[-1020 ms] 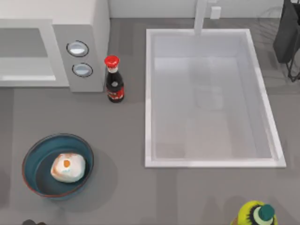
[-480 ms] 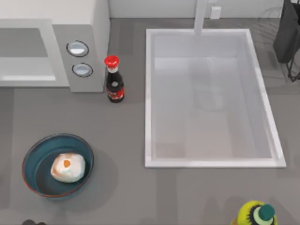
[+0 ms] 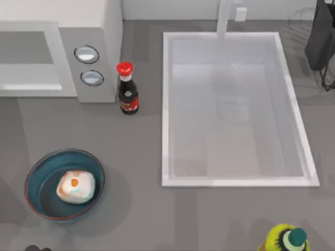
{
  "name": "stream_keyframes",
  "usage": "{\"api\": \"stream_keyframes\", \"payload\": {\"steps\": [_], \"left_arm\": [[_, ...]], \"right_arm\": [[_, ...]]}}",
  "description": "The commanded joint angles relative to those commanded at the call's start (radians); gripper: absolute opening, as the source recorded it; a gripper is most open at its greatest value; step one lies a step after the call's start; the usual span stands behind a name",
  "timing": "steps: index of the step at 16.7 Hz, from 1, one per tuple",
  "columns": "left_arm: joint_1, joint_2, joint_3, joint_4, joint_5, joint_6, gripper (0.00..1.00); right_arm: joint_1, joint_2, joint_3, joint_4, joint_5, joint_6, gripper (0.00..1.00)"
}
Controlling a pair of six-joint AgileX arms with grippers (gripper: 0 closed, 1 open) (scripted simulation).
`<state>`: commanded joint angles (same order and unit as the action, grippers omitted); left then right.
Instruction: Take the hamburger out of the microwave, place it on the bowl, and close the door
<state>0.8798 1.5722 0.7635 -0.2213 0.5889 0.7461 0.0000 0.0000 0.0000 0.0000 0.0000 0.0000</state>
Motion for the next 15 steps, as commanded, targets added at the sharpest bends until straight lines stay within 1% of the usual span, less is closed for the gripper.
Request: {"api": "stream_keyframes", "payload": {"steps": [2, 4, 8, 10, 12, 15], "left_arm": [[-0.048, -0.075, -0.085, 0.038, -0.025, -0.052, 0.00], [-0.078, -0.117, -0.127, 0.062, -0.041, -0.083, 0.00], [-0.078, -0.117, -0.130, 0.062, -0.039, -0.087, 0.00], [-0.094, -0.133, -0.143, 0.066, -0.052, -0.103, 0.00], [-0.151, -0.186, -0.182, 0.078, -0.091, -0.158, 0.00], [-0.305, -0.294, -0.264, 0.102, -0.174, -0.278, 0.00]], "right_arm": [[0.000, 0.000, 0.000, 0.000, 0.000, 0.000, 1.00], [0.000, 0.000, 0.000, 0.000, 0.000, 0.000, 1.00], [0.000, 0.000, 0.000, 0.000, 0.000, 0.000, 1.00], [0.000, 0.000, 0.000, 0.000, 0.000, 0.000, 1.00], [0.000, 0.000, 0.000, 0.000, 0.000, 0.000, 1.00], [0.000, 0.000, 0.000, 0.000, 0.000, 0.000, 1.00]]}}
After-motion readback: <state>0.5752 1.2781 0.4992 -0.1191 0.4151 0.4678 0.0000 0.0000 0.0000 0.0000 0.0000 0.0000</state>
